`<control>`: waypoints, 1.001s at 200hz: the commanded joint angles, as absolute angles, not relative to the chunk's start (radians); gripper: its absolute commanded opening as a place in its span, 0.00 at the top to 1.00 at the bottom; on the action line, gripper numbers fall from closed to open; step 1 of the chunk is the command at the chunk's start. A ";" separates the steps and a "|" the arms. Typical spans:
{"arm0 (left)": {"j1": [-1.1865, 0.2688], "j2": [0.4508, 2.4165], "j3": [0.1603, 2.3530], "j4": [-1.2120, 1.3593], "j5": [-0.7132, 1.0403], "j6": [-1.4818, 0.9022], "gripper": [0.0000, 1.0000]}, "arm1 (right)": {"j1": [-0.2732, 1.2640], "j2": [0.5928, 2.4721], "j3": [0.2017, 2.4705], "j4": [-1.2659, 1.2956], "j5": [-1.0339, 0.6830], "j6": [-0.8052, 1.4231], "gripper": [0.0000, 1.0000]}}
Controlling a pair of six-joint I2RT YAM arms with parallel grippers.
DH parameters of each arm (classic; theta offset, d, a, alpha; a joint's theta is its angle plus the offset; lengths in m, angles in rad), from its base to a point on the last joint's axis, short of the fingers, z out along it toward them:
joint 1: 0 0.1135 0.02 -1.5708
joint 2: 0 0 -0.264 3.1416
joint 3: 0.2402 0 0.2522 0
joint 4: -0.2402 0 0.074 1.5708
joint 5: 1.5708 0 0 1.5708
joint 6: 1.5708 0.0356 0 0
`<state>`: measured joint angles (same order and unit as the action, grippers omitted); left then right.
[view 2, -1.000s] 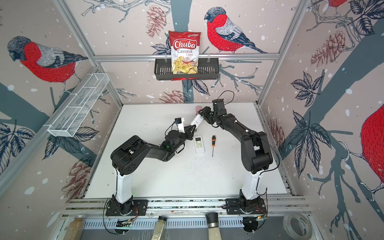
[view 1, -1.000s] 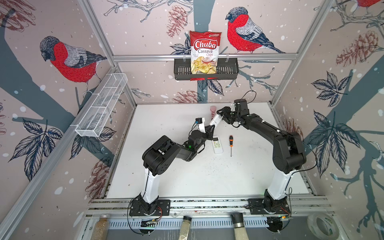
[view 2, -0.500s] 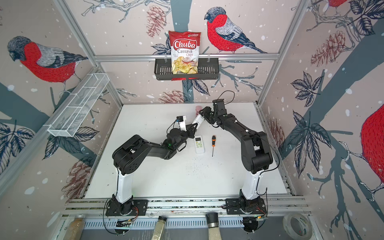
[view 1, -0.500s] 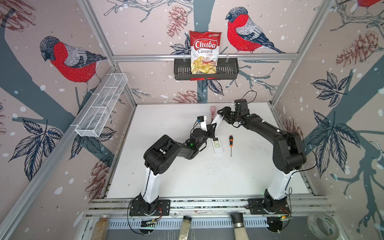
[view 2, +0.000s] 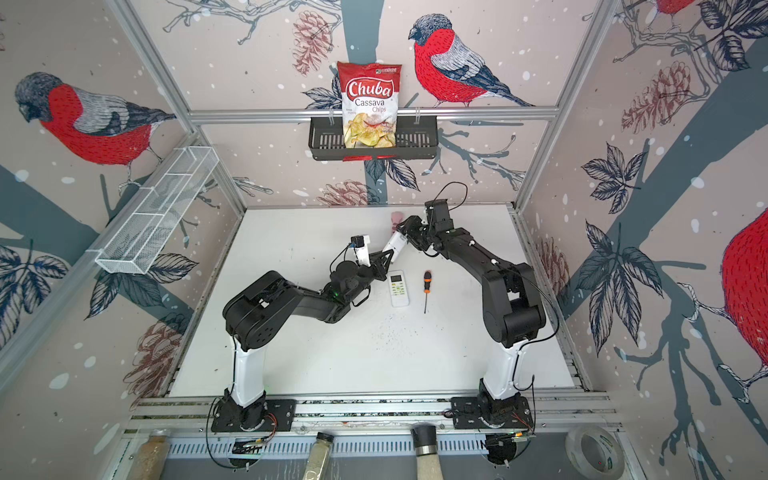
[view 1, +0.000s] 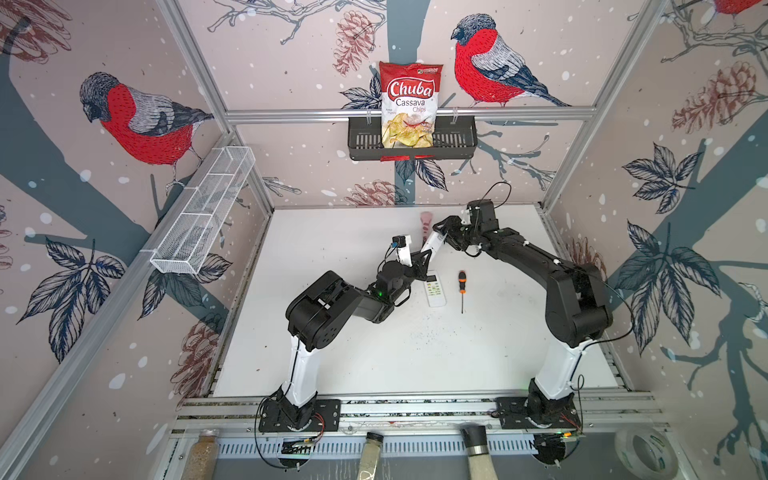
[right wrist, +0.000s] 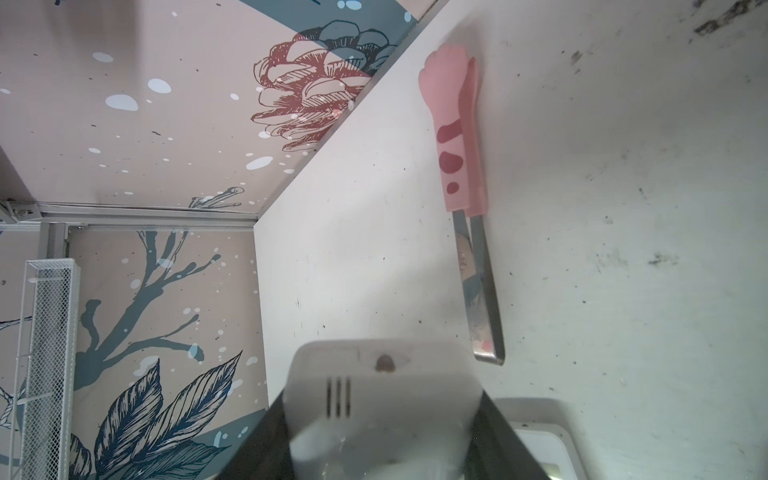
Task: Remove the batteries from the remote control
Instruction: 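Slide the battery cover off with the left gripper, away from the right gripper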
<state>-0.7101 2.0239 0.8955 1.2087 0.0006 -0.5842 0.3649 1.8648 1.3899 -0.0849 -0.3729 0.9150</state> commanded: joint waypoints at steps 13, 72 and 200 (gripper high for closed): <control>-0.709 2.017 0.872 1.196 -0.050 -0.594 0.76 | 0.357 1.858 1.394 -0.043 -0.332 0.913 0.93; -0.708 2.013 0.853 1.209 -0.057 -0.601 0.60 | 0.357 1.856 1.392 -0.041 -0.333 0.914 0.94; -0.710 2.019 0.862 1.263 0.009 -0.606 0.87 | 0.355 1.859 1.388 -0.038 -0.333 0.914 0.95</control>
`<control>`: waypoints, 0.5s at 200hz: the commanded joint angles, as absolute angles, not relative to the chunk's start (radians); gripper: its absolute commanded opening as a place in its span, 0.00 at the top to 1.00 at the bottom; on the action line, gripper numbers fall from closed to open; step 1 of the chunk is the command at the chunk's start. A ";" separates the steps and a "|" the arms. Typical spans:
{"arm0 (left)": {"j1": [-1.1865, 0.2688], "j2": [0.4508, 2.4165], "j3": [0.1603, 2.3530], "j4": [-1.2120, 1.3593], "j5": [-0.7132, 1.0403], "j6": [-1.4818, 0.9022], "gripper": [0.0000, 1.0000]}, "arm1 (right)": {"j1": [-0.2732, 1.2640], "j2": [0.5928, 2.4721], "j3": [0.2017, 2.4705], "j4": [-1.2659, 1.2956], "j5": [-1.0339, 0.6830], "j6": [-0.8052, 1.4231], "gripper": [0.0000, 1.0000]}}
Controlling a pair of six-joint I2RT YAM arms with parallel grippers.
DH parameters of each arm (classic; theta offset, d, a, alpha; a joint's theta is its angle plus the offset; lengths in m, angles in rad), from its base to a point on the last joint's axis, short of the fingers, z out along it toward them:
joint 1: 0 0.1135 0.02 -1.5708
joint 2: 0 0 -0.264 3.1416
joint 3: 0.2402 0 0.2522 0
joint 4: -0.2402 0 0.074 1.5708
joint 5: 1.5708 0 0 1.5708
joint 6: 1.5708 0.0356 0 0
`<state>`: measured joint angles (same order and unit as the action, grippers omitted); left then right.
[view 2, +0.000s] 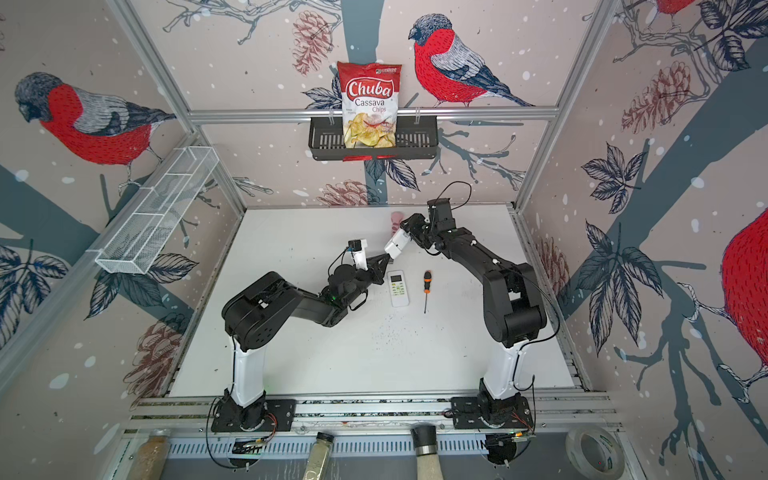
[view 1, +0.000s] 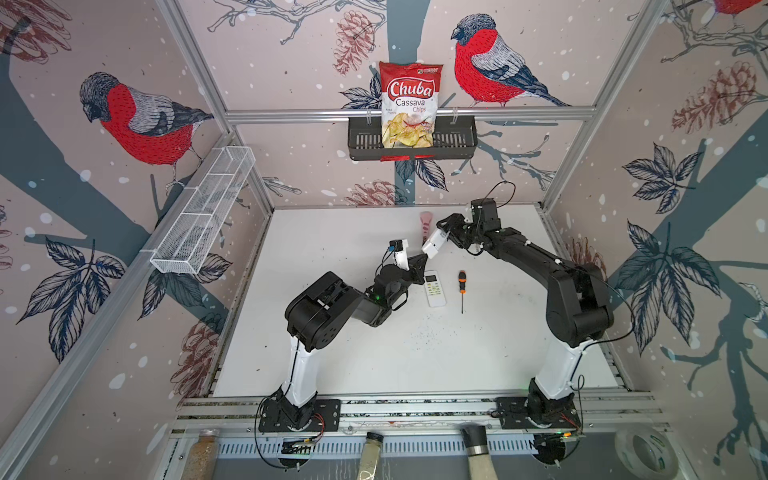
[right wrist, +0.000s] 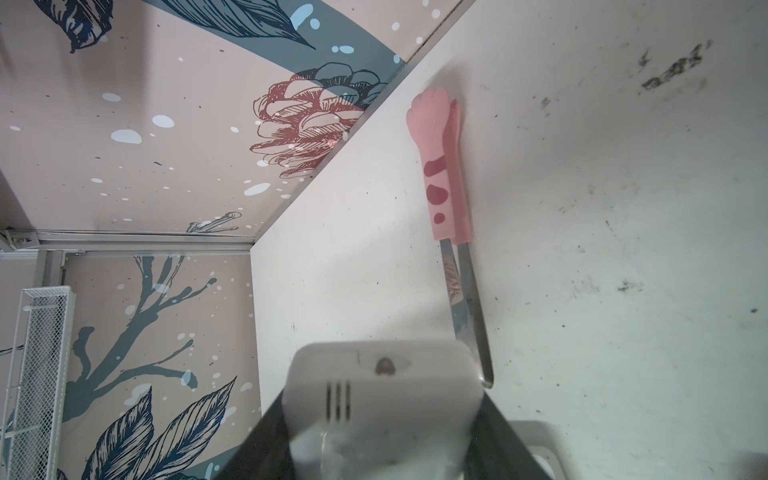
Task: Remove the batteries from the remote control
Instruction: 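Slide the battery cover off with the left gripper, away from the right gripper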
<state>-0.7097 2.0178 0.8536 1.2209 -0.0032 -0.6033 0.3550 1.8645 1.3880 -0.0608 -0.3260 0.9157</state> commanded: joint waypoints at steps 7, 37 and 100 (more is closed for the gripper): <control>-0.710 2.019 0.862 1.267 0.013 -0.604 0.87 | 0.355 1.859 1.390 -0.038 -0.332 0.913 0.95; -0.713 2.014 0.865 1.279 0.029 -0.606 0.87 | 0.354 1.864 1.389 -0.040 -0.330 0.913 0.95; -0.730 2.024 0.906 1.279 0.064 -0.603 0.87 | 0.353 1.870 1.391 -0.040 -0.328 0.912 0.96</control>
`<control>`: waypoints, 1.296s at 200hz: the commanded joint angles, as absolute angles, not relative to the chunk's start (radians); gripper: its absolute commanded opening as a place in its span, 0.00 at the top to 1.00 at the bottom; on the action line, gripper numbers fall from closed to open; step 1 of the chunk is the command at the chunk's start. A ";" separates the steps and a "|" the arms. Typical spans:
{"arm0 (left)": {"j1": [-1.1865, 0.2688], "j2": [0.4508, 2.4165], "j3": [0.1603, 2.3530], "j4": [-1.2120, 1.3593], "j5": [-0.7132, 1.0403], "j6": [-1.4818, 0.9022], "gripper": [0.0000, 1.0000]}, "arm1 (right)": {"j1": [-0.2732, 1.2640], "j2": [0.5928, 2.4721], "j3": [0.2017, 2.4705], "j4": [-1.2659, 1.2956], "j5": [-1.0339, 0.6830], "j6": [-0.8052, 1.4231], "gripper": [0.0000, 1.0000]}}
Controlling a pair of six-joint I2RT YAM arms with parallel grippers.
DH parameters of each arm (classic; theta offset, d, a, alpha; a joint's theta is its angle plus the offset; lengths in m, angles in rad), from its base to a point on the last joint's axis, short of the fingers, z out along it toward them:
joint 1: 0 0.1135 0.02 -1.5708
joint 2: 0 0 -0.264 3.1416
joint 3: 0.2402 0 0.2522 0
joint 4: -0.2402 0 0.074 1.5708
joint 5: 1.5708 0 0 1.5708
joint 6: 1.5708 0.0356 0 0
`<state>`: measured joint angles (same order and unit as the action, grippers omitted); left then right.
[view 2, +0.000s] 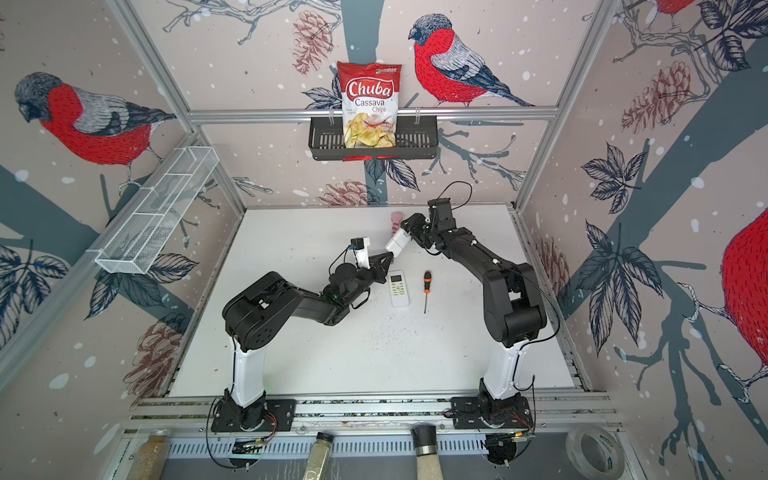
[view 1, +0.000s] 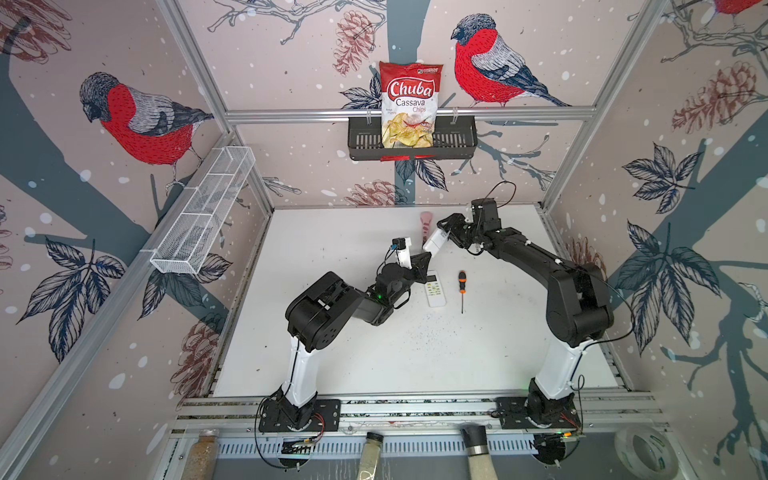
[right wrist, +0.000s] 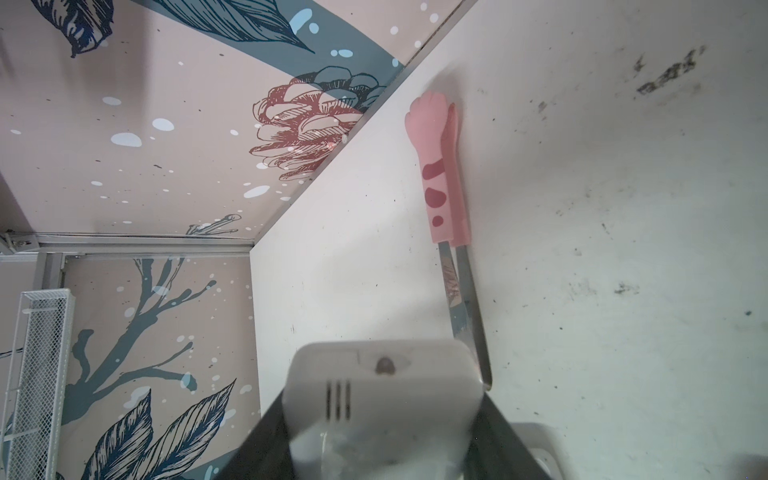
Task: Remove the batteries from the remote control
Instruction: 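Slide the battery cover off with the left gripper, away from the right gripper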
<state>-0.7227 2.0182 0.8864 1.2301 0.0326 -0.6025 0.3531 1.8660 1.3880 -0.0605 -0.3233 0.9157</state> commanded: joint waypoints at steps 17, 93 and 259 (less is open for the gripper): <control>-0.739 2.029 0.918 1.275 0.069 -0.600 0.87 | 0.351 1.873 1.392 -0.041 -0.329 0.911 0.96; -0.748 1.978 0.873 1.187 -0.066 -0.580 0.37 | 0.348 1.872 1.391 -0.041 -0.330 0.908 0.96; -0.769 2.036 1.007 0.992 -0.163 -0.607 0.74 | 0.353 1.847 1.368 -0.032 -0.327 0.909 0.96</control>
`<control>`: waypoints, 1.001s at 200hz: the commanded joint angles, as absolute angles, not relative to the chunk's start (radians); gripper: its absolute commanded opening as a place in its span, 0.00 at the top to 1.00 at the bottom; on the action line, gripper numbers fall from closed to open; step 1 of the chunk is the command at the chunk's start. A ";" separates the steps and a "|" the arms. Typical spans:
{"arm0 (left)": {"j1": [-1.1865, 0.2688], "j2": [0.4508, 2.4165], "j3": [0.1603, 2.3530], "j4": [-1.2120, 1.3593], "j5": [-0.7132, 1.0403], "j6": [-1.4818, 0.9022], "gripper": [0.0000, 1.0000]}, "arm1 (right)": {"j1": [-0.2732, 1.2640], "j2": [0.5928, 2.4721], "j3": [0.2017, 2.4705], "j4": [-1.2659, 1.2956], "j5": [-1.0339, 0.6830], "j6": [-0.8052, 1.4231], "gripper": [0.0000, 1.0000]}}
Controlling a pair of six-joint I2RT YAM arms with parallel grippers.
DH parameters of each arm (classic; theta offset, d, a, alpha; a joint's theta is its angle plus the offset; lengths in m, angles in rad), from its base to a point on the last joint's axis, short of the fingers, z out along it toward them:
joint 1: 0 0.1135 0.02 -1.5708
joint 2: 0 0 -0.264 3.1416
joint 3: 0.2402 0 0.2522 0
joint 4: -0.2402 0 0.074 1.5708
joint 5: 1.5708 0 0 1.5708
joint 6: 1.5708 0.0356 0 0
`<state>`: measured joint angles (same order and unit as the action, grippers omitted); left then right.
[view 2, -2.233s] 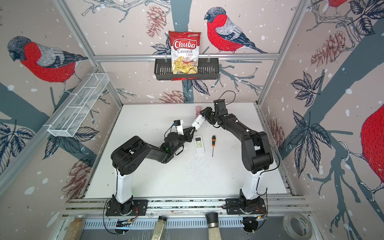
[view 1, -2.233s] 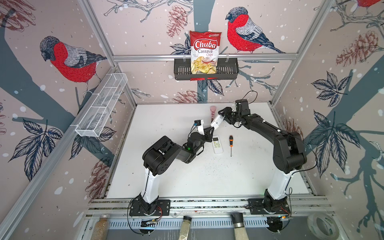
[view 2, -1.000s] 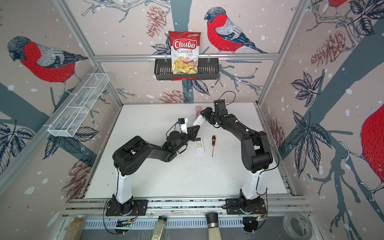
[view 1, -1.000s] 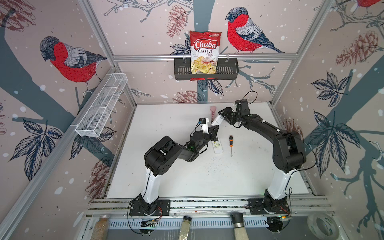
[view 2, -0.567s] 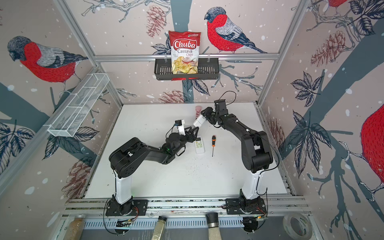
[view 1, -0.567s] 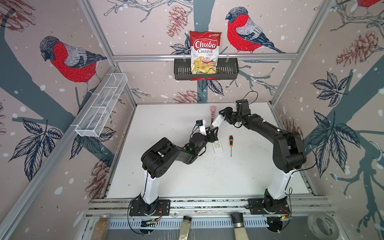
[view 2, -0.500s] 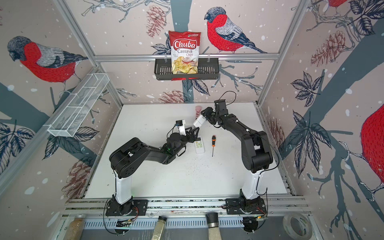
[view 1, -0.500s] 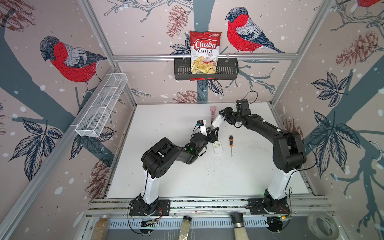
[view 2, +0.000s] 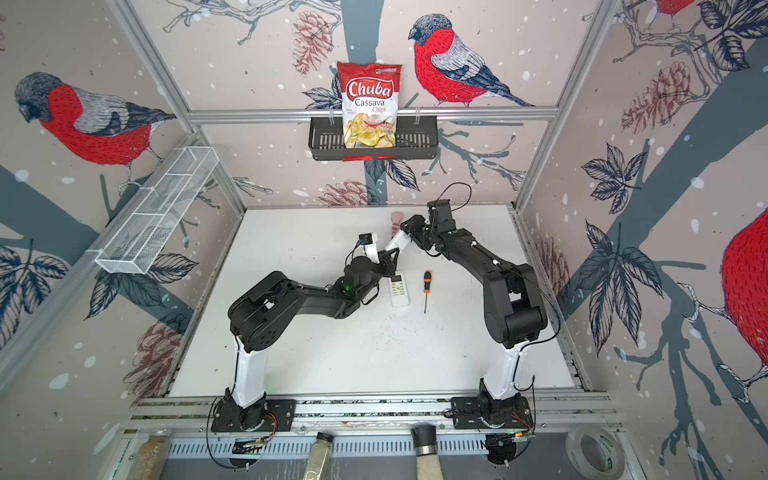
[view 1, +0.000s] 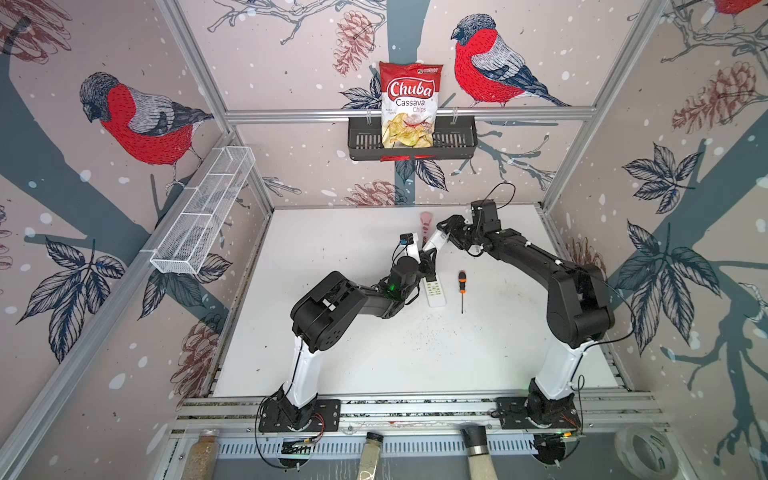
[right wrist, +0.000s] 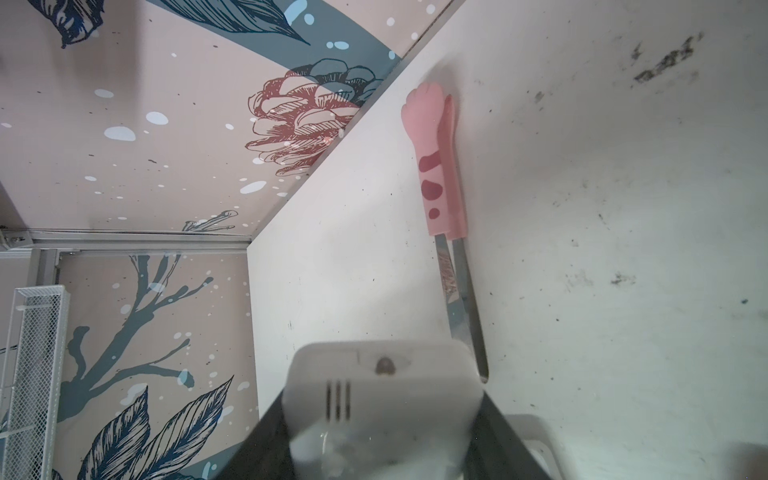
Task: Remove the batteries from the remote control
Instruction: 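Slide the battery cover off with the left gripper, away from the right gripper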
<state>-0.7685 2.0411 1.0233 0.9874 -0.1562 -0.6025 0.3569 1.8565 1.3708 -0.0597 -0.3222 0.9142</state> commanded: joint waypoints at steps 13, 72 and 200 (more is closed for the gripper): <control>-0.769 2.033 0.992 1.019 -0.156 -0.607 0.74 | 0.350 1.848 1.367 -0.031 -0.329 0.909 0.96; -0.769 2.033 0.923 1.154 -0.073 -0.617 0.63 | 0.342 1.853 1.367 -0.030 -0.334 0.907 0.96; -0.769 2.010 0.910 1.193 -0.042 -0.611 0.79 | 0.338 1.865 1.361 -0.026 -0.334 0.908 0.96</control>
<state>-0.7689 2.0201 0.9100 1.1400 -0.0547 -0.6197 0.3386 1.8610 1.3602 -0.0597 -0.3340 0.9146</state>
